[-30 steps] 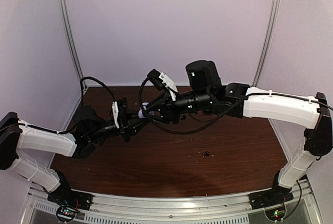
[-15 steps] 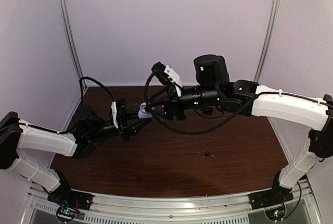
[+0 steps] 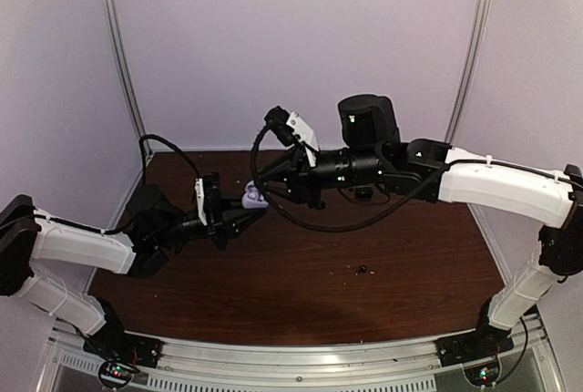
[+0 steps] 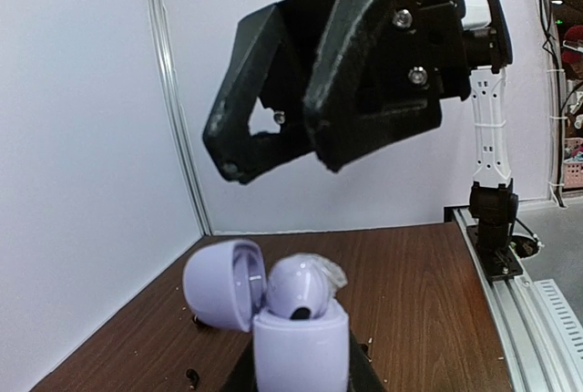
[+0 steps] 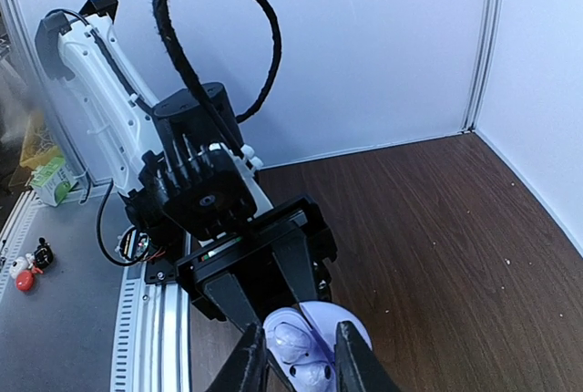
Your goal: Insert the wireless bluetooth earbuds into the charging case
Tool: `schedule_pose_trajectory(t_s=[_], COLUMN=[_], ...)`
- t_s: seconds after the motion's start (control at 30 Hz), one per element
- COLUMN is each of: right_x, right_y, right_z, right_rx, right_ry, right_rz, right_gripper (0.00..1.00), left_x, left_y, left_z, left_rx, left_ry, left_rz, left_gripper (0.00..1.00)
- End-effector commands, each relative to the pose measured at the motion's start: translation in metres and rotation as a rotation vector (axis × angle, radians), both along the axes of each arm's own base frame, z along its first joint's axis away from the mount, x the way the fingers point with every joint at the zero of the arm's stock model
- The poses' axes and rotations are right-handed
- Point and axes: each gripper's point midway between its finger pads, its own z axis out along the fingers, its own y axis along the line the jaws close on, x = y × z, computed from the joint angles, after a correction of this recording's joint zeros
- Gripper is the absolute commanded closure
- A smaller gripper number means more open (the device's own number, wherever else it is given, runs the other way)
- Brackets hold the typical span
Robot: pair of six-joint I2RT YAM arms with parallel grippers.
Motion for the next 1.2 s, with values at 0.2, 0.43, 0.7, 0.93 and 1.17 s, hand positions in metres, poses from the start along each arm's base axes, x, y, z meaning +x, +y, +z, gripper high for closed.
schedule_pose_trajectory(t_s=[0.2, 0.43, 0.7, 0.93, 1.17], right_x=[0.003, 0.004, -0.005, -0.005, -0.019], right_y=[0.005, 0.006, 0.009, 0.007, 0.002], right_z=[-0.029, -0.057, -0.072, -0.063, -0.025], right_rx=[-0.052, -0.107, -0.163, -0.164, -0.065], right_ry=[0.030, 0.057, 0.042, 0.012, -0.030], right_rz=[0.000, -0.003, 0.023, 0.015, 0.066], right_gripper=[0.78, 0.86, 0.88, 0.83, 0.68], left_x=[0.002, 0.001, 0.002, 0.002, -0.001], left_y=[0.000, 0.001, 0.001, 0.001, 0.001], left_z=[0.015, 0.017, 0.016, 0.013, 0.013], left_rx=[-0.046, -0.049, -0.048, -0.042, -0.049], left_ry=[-0.036, -0.037, -0.030, -0.021, -0.018], left_rz=[-0.001, 0.002, 0.003, 0.002, -0.015], left_gripper=[1.00, 1.00, 1.00, 1.00, 1.00])
